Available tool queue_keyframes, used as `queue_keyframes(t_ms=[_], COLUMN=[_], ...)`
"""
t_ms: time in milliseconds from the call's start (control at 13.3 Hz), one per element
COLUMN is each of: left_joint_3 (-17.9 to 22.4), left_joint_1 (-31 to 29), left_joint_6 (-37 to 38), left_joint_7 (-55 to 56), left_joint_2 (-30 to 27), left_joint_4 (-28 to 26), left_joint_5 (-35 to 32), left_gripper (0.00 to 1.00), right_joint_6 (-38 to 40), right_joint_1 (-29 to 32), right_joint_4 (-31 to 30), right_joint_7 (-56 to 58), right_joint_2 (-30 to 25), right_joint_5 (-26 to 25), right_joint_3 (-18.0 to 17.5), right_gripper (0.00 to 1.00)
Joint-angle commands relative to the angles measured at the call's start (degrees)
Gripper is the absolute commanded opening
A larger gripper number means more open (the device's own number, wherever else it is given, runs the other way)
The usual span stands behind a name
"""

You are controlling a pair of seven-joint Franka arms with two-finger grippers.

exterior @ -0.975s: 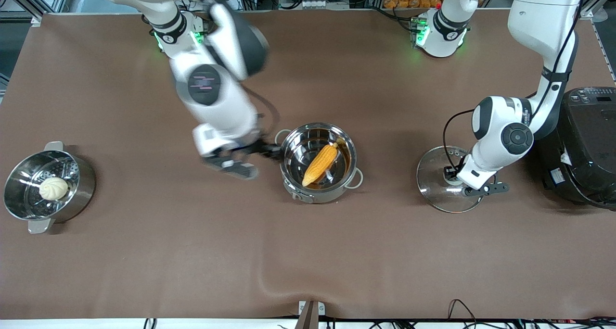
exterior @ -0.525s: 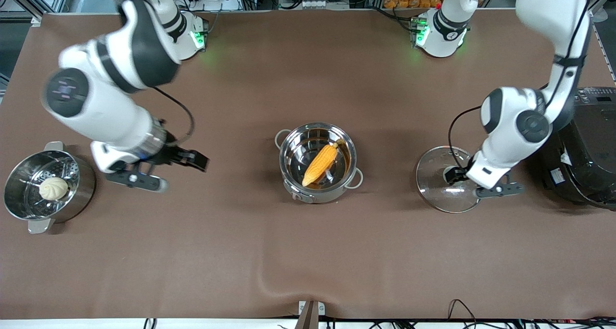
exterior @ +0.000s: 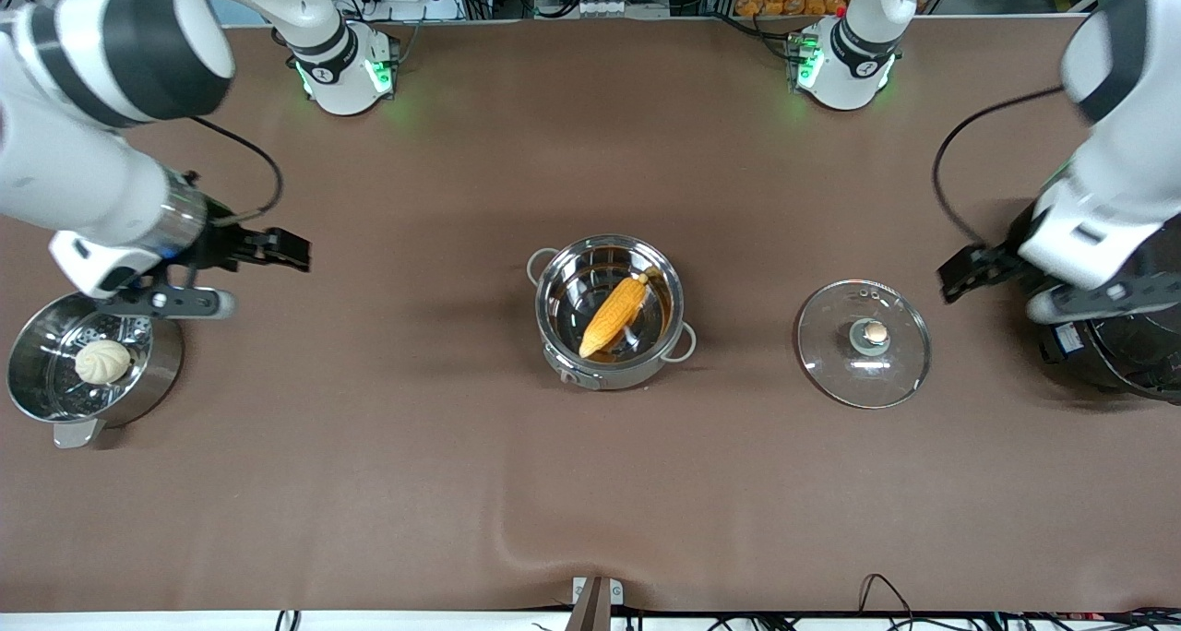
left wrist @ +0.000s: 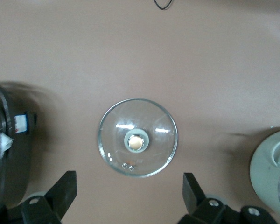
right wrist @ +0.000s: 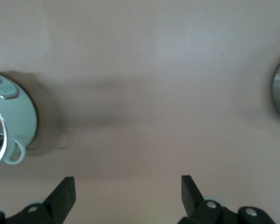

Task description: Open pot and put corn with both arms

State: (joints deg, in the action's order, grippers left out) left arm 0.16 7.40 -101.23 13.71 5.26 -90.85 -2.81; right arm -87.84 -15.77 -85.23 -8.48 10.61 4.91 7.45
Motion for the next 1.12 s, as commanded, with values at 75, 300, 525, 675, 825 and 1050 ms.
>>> queue_keyframes(t_ms=[75, 300, 525, 675, 825, 1050], left_joint_3=[0.63, 0.81, 0.99, 1.16, 0.81, 1.25], left_joint_1=[-0.8, -2.65, -4.14, -4.5, -5.8, -5.29], left_joint_6=[5.95, 7.62, 10.53, 11.75, 11.94, 12.02], left_joint_7=[0.61, 0.88, 0.09, -0.17, -0.7, -5.17], left_joint_2=[-0.68, -2.35, -4.29, -4.38, -4.55, -5.43], left_joint_4=[2.52, 2.52, 2.87, 5.06, 5.51, 5.77], left_joint_5=[-0.7, -0.17, 0.17, 2.1, 2.29, 2.03], left_gripper=[1.0, 1.0, 1.0, 1.0, 1.0, 1.0], right_joint_6=[3.73, 4.0, 9.41, 10.94, 11.03, 11.99], right_joint_1=[0.66, 0.92, 4.16, 6.53, 13.45, 16.65], right_joint_4=[1.03, 0.59, 2.68, 6.74, 6.74, 6.83], right_joint_7=[6.62, 6.63, 6.54, 6.45, 6.71, 6.89], right_joint_2=[-5.58, -8.93, -8.86, -8.59, -8.86, -8.94], right_joint_5=[-7.87, -8.07, -5.97, -2.99, 6.38, 4.63], right_joint_3=[0.2, 0.46, 1.07, 0.99, 0.63, -1.99], right_gripper=[1.0, 1.0, 1.0, 1.0, 1.0, 1.0])
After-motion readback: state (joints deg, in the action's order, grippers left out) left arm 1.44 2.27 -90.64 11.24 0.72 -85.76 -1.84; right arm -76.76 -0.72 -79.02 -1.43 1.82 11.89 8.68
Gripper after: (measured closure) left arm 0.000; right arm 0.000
